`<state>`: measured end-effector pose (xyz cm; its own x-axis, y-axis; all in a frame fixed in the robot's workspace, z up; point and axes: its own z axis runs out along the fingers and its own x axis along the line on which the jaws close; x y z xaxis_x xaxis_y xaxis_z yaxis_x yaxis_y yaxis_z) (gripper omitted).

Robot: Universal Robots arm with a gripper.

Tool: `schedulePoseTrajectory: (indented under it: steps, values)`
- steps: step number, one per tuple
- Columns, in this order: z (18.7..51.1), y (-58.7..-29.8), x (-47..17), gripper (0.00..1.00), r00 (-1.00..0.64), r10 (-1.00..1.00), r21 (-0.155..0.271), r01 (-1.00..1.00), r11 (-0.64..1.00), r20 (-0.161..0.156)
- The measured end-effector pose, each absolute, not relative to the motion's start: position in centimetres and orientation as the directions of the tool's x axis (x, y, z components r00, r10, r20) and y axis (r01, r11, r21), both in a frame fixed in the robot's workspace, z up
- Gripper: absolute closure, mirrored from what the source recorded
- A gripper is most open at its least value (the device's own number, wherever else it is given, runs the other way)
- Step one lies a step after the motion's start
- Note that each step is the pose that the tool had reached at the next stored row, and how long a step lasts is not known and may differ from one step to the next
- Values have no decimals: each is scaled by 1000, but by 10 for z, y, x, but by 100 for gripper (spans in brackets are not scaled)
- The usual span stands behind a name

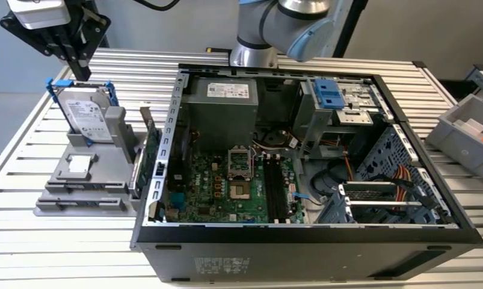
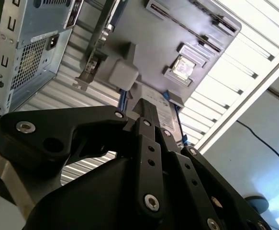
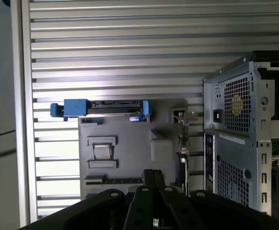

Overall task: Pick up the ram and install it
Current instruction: 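Reach for the ram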

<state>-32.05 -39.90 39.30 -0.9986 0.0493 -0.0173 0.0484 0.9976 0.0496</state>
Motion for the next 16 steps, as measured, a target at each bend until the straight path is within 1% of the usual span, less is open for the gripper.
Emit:
schedulePoseTrajectory:
  steps: [16]
  values:
    - [393, -399, -332, 100, -999, 46, 50, 45, 998, -16]
